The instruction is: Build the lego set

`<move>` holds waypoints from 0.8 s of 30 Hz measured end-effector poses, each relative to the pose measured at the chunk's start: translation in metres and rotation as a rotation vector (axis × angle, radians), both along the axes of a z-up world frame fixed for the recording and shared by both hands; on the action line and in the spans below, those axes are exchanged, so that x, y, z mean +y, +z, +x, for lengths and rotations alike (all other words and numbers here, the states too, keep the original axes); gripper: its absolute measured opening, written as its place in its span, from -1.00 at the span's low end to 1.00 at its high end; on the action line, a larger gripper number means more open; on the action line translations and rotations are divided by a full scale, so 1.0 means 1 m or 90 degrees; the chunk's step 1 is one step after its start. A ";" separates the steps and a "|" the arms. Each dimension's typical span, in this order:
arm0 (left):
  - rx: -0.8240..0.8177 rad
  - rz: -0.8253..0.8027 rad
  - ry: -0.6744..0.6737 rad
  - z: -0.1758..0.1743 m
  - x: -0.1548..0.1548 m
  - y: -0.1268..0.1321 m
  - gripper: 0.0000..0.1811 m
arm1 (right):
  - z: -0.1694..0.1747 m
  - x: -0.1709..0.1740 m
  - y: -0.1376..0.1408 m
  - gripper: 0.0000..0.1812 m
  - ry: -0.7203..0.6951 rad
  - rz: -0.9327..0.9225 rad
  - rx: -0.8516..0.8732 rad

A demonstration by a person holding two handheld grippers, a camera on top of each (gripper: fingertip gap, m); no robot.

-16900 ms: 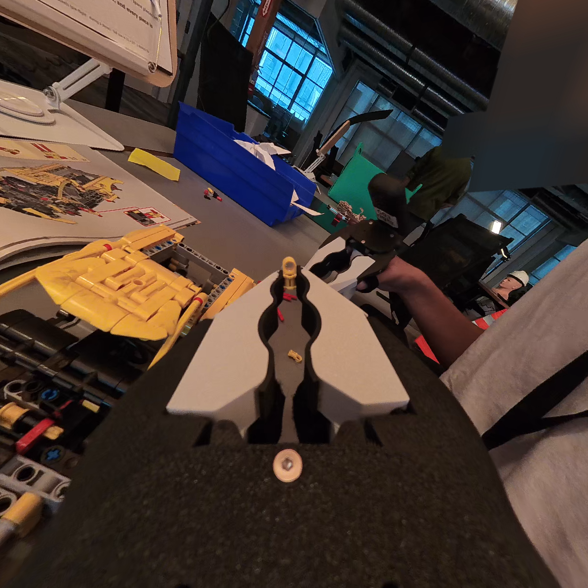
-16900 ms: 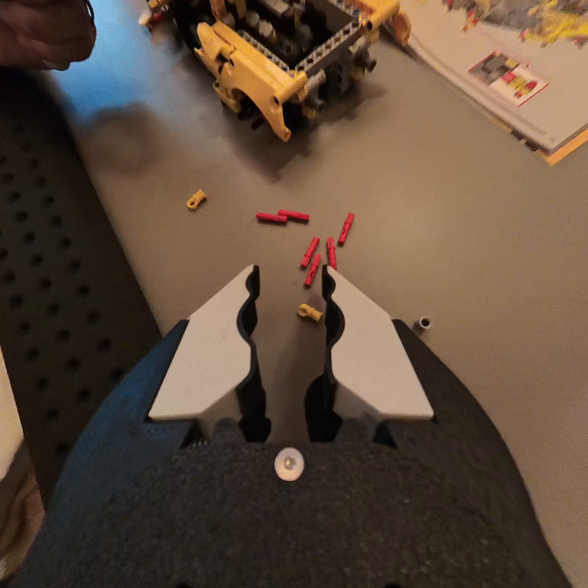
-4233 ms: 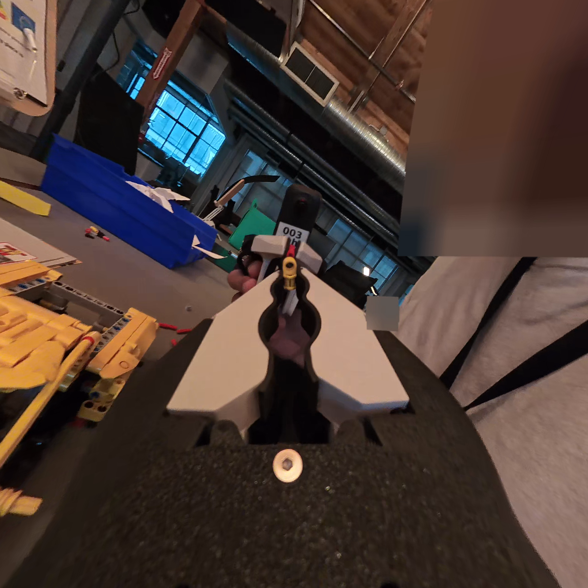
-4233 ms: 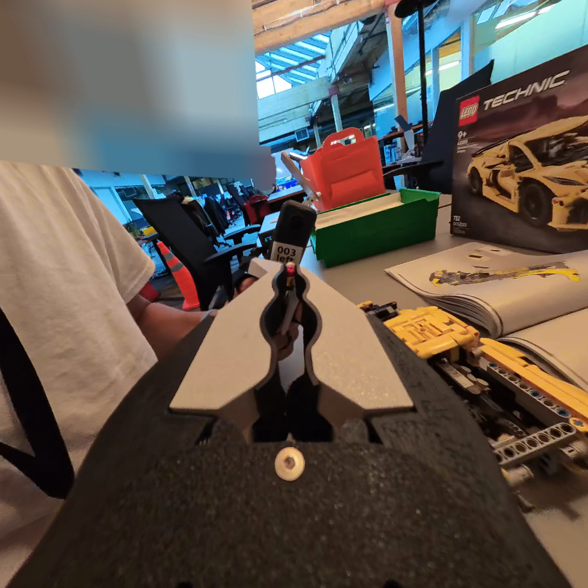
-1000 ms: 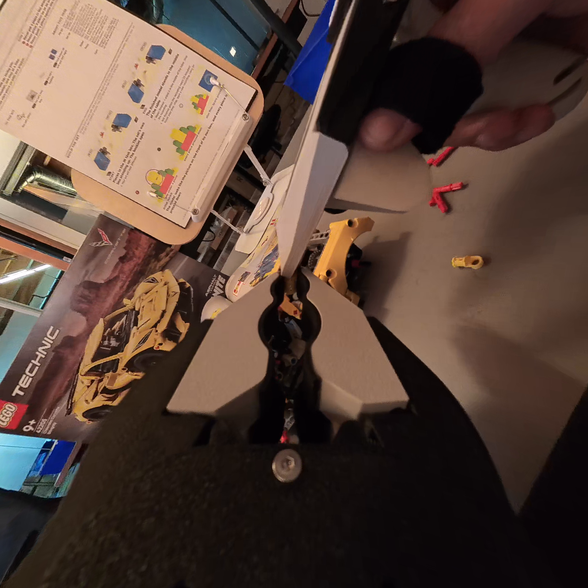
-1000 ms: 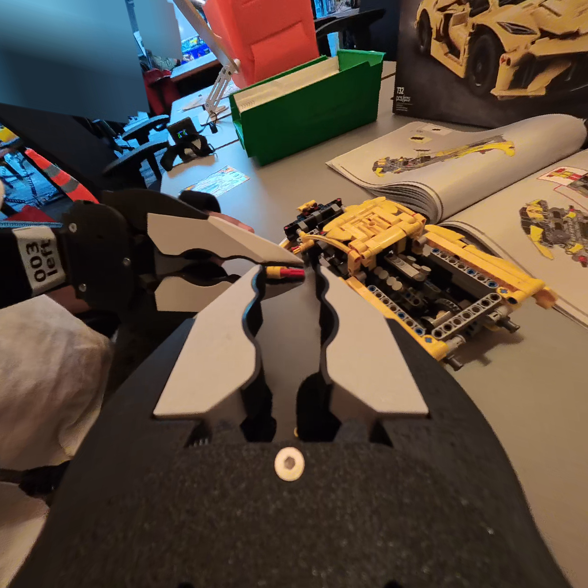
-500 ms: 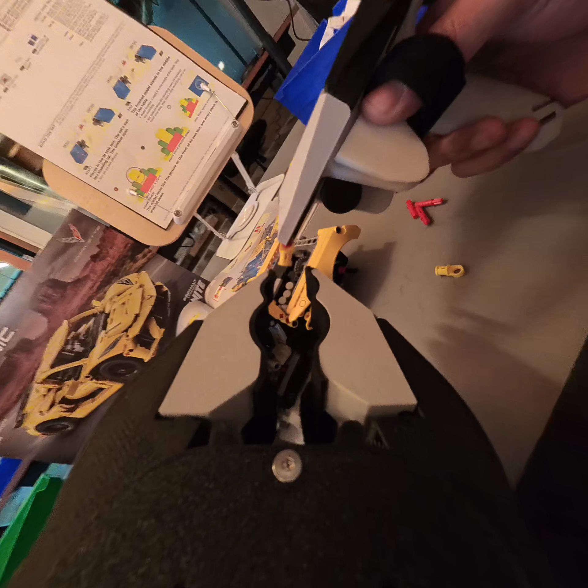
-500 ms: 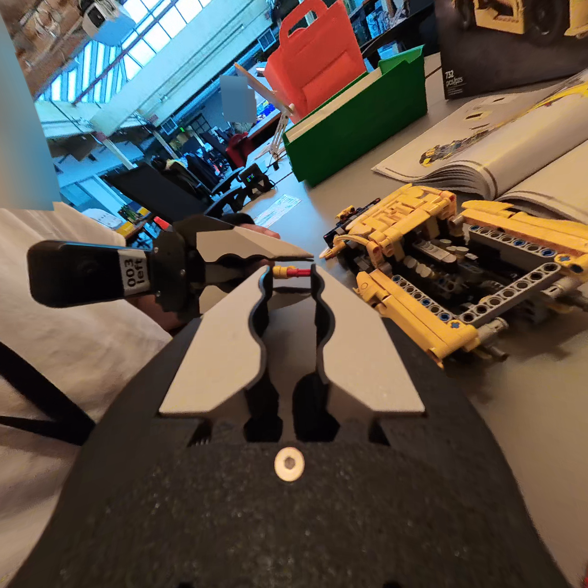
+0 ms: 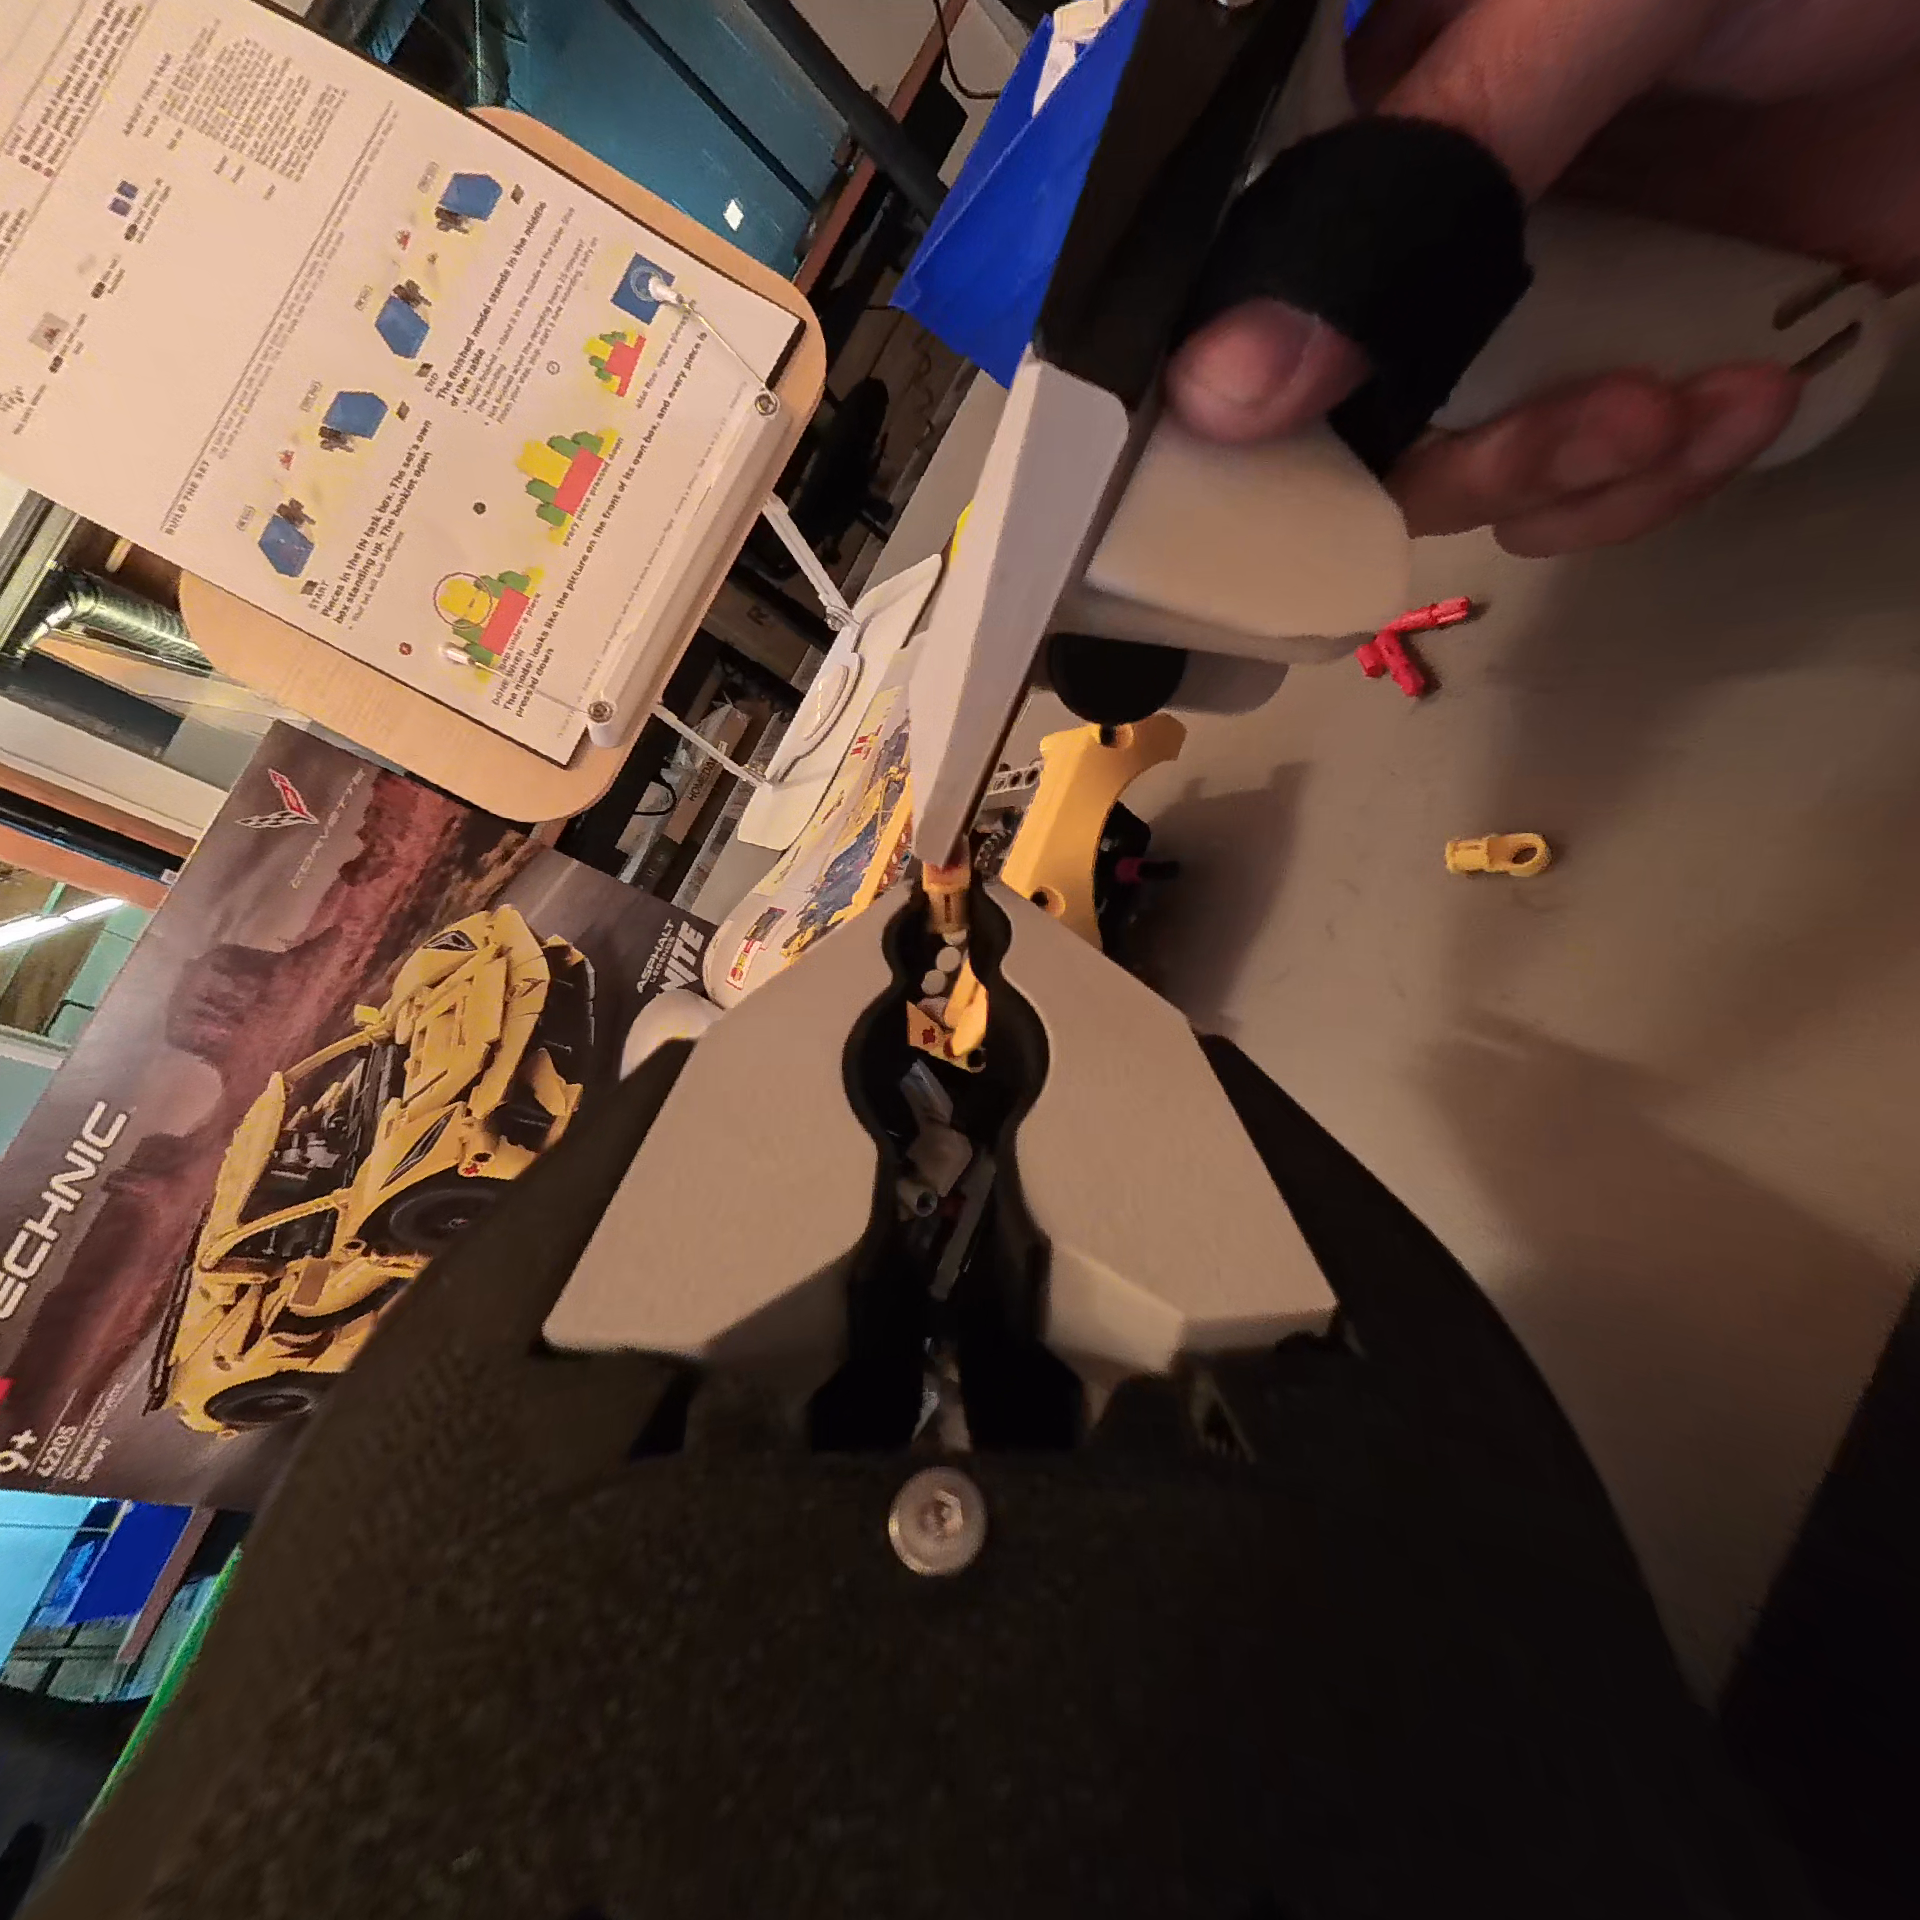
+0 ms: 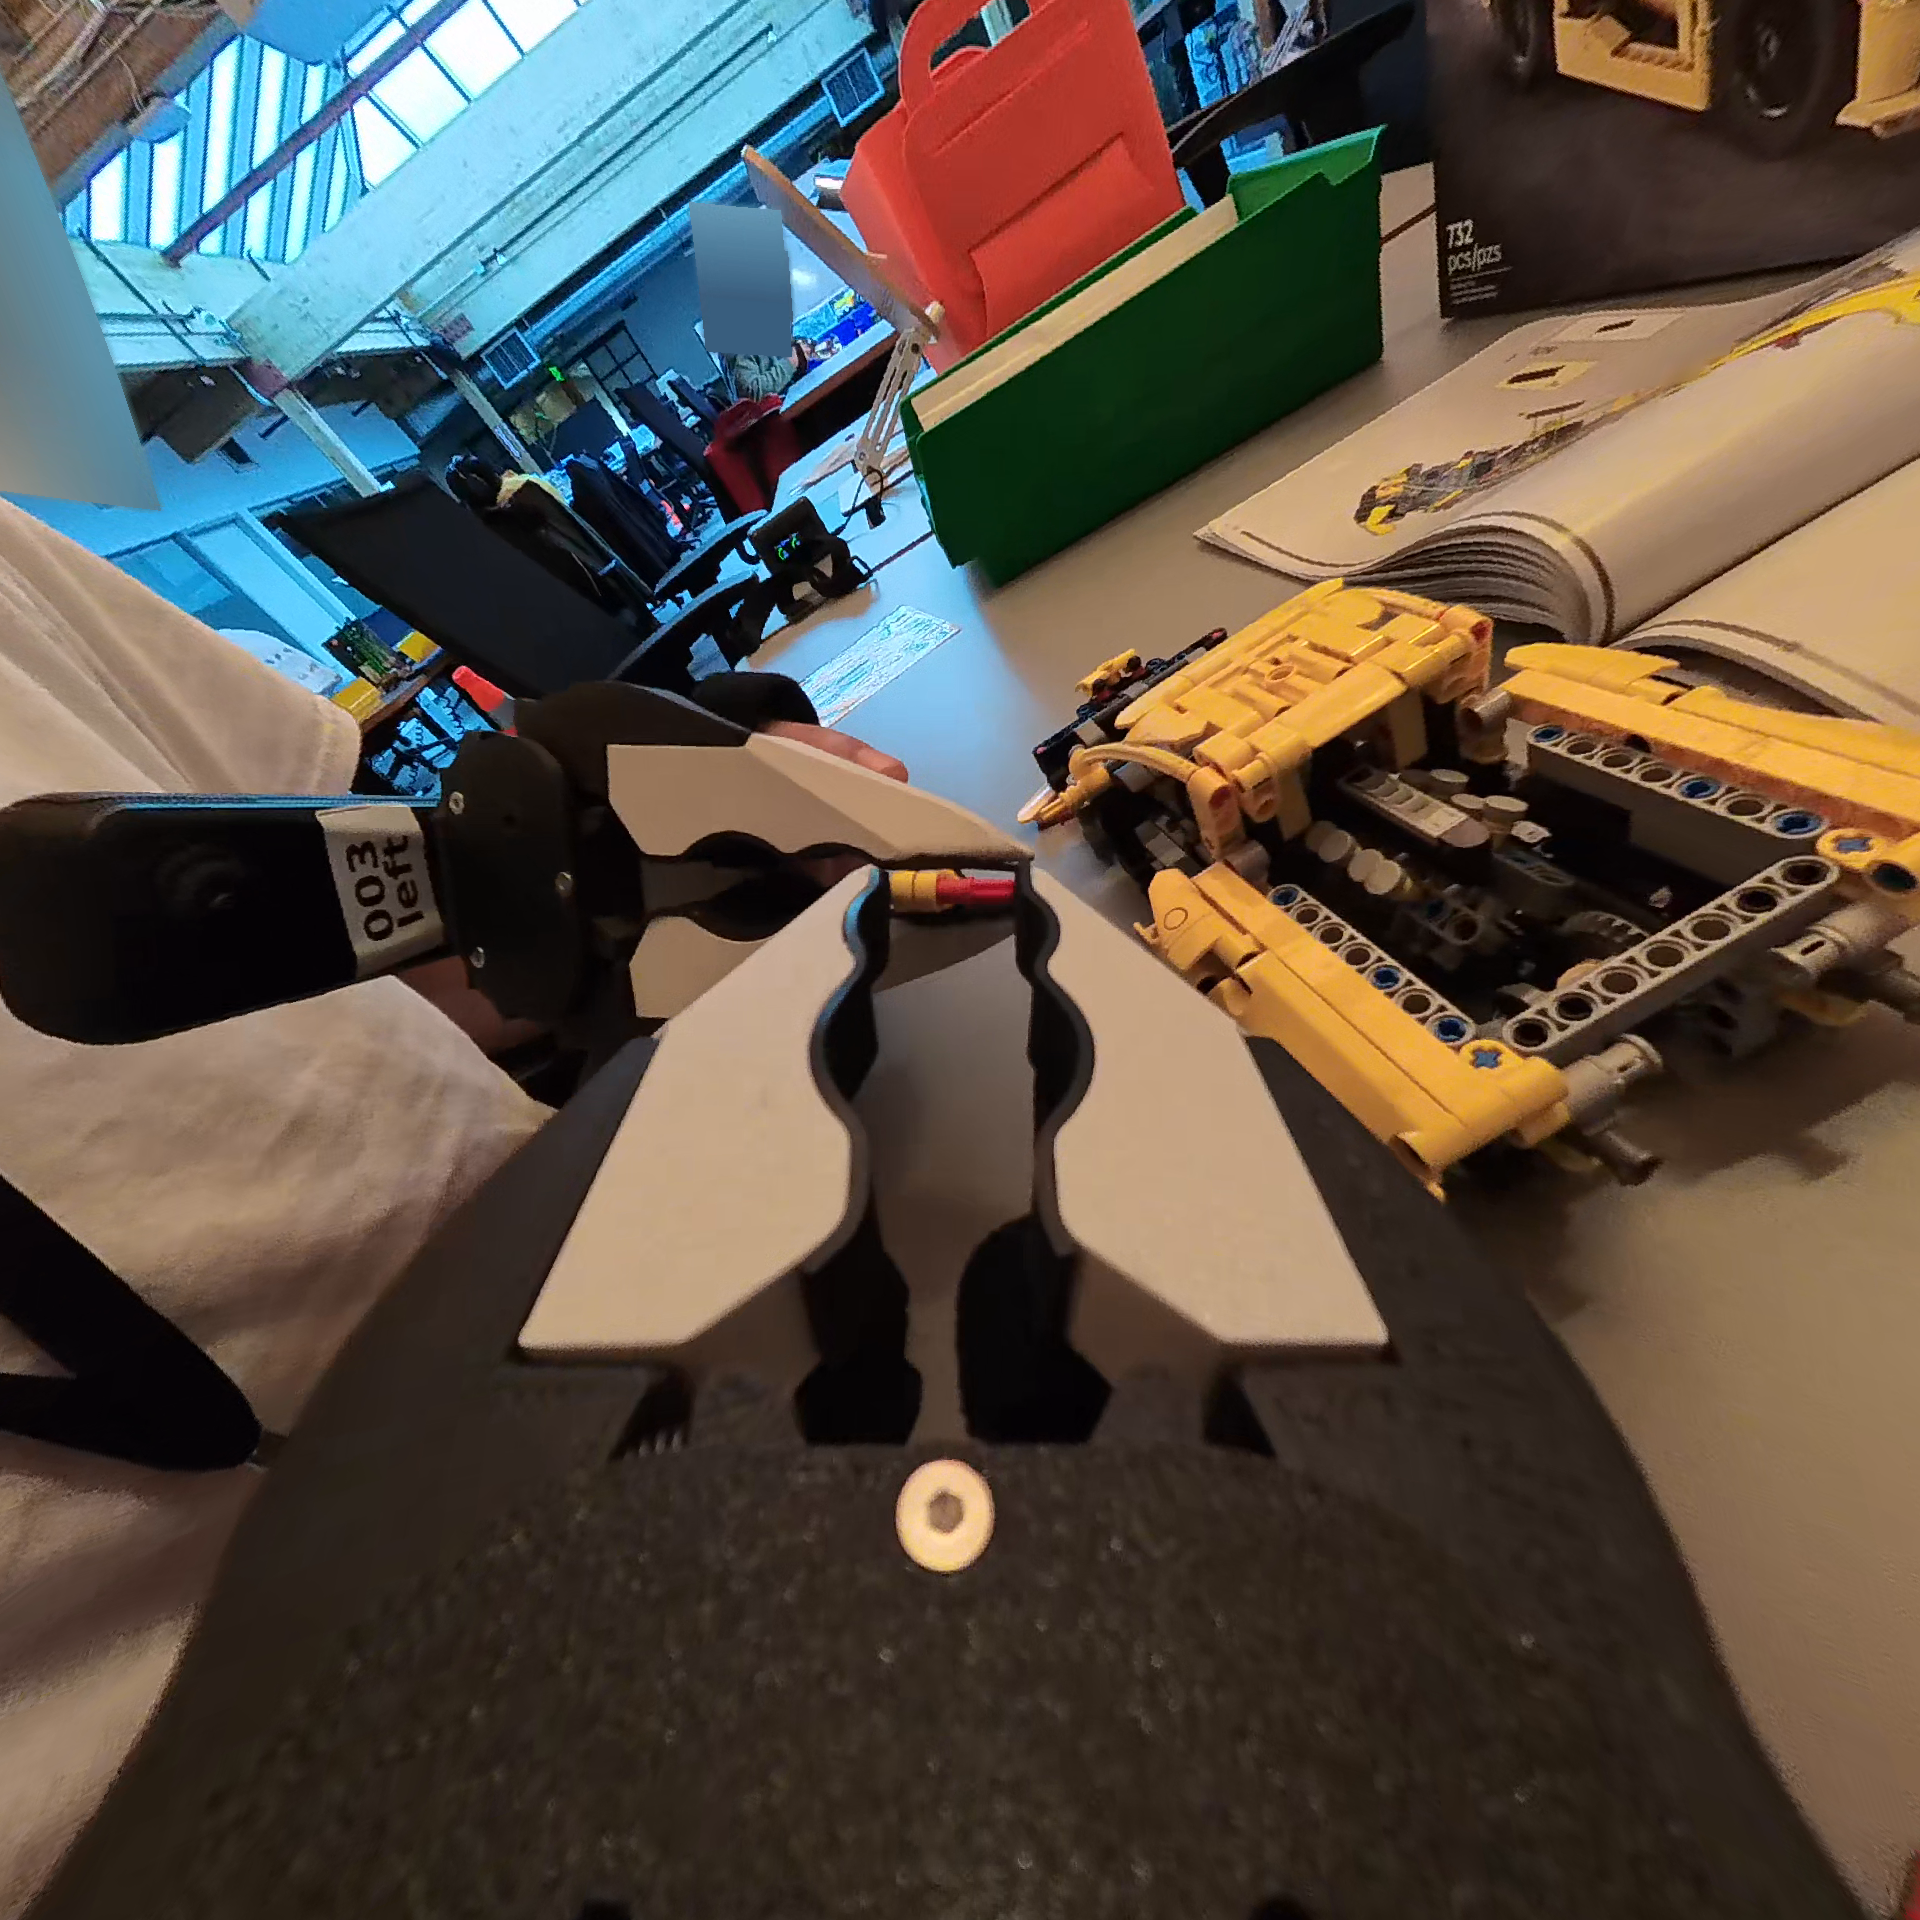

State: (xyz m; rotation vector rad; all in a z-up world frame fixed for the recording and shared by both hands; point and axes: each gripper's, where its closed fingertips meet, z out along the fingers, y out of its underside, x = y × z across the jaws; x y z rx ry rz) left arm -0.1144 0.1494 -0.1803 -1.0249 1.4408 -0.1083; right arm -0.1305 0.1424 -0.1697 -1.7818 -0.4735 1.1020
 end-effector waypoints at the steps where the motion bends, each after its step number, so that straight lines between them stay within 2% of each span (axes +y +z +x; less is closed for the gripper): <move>1: -0.002 0.001 -0.001 0.000 0.000 0.000 -0.93 | 0.000 0.000 0.000 -0.76 -0.001 -0.001 0.002; 11: -0.015 -0.009 0.003 0.001 0.004 0.001 -0.93 | 0.005 0.002 0.002 -0.76 -0.031 0.033 -0.033; 14: -0.023 -0.027 0.019 -0.001 0.010 0.001 -0.93 | 0.012 0.002 0.010 -0.76 -0.059 0.065 -0.036; 17: -0.046 -0.053 0.022 -0.002 0.013 0.006 -0.93 | 0.018 0.002 0.017 -0.76 -0.080 0.085 -0.017; 21: -0.066 -0.050 0.023 -0.004 0.013 0.012 -0.93 | 0.023 0.003 0.024 -0.76 -0.073 0.043 0.074; 24: -0.073 -0.049 0.020 -0.004 0.012 0.014 -0.93 | 0.027 0.003 0.032 -0.76 -0.093 0.079 0.071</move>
